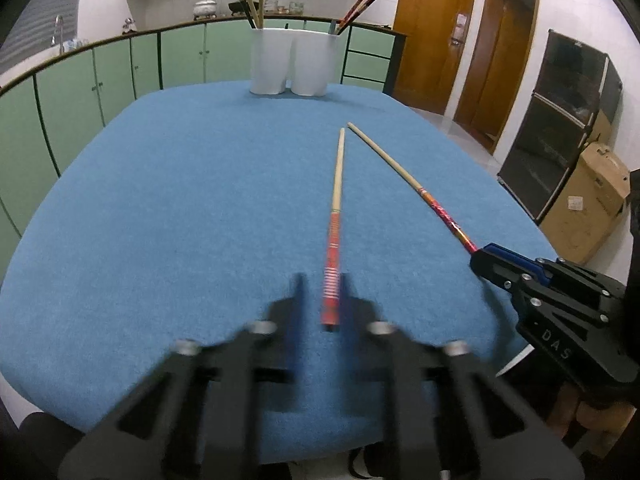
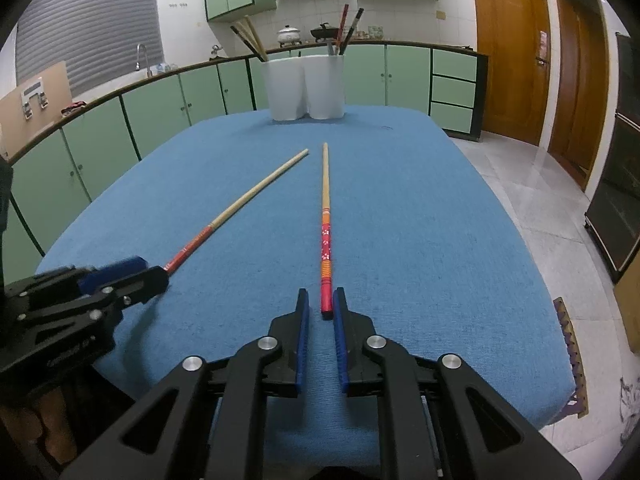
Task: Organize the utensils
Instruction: 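Grasp a red-patterned chopstick with the left tool while the right tool grasps the other, then carry both red-patterned chopsticks to the white holder and drop them in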
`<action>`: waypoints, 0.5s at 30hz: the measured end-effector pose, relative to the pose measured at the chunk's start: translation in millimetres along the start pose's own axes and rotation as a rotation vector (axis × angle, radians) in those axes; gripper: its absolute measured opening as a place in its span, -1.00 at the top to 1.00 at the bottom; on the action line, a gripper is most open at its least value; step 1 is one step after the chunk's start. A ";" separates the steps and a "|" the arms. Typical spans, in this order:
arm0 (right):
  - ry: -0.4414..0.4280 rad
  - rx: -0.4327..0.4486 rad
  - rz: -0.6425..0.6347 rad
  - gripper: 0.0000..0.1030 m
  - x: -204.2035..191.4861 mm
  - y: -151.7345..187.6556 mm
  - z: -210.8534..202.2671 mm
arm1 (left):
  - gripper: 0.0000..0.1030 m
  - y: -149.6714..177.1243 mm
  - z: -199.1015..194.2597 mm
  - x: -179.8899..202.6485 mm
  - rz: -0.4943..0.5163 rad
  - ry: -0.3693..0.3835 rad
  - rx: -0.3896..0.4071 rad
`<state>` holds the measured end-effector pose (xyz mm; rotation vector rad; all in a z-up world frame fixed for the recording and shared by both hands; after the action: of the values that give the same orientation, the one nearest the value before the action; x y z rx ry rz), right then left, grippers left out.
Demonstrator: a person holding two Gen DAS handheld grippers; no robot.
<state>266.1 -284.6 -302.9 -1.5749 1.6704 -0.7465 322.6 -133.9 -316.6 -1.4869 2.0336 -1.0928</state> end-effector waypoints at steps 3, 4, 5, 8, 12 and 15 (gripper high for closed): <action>0.001 0.009 0.004 0.77 1.0 -0.4 -3.4 | 0.88 -0.4 -6.3 -3.6 -0.024 -0.024 0.027; 0.000 0.009 0.004 0.77 1.4 1.2 -3.9 | 0.89 -1.1 -9.1 -6.5 -0.038 -0.049 0.037; 0.000 0.008 0.002 0.77 1.1 1.9 -4.0 | 0.89 -0.9 -10.9 -9.6 -0.052 -0.073 0.040; -0.005 0.003 -0.002 0.77 -1.2 4.4 -2.8 | 0.89 2.2 -12.5 -14.4 -0.056 -0.123 0.036; 0.001 0.000 -0.002 0.73 -1.0 3.8 -1.5 | 0.86 2.1 -8.8 -16.0 -0.047 -0.133 0.020; 0.002 -0.007 0.006 0.72 0.6 5.0 -0.1 | 0.83 1.0 -7.1 -17.0 -0.048 -0.128 0.012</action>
<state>263.1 -284.8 -306.9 -1.5736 1.6805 -0.7395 323.1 -115.5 -315.2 -1.5649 1.9106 -0.9996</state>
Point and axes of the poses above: each gripper's, at about its wrist camera, not at the fingertips, and z roughly the way its jaws point, x to its right, y to its underside, the point moved 5 cm from there along z, roughly the way its jaws point, and after that the axes turned 5 degrees about x, right-handed, at the moved point
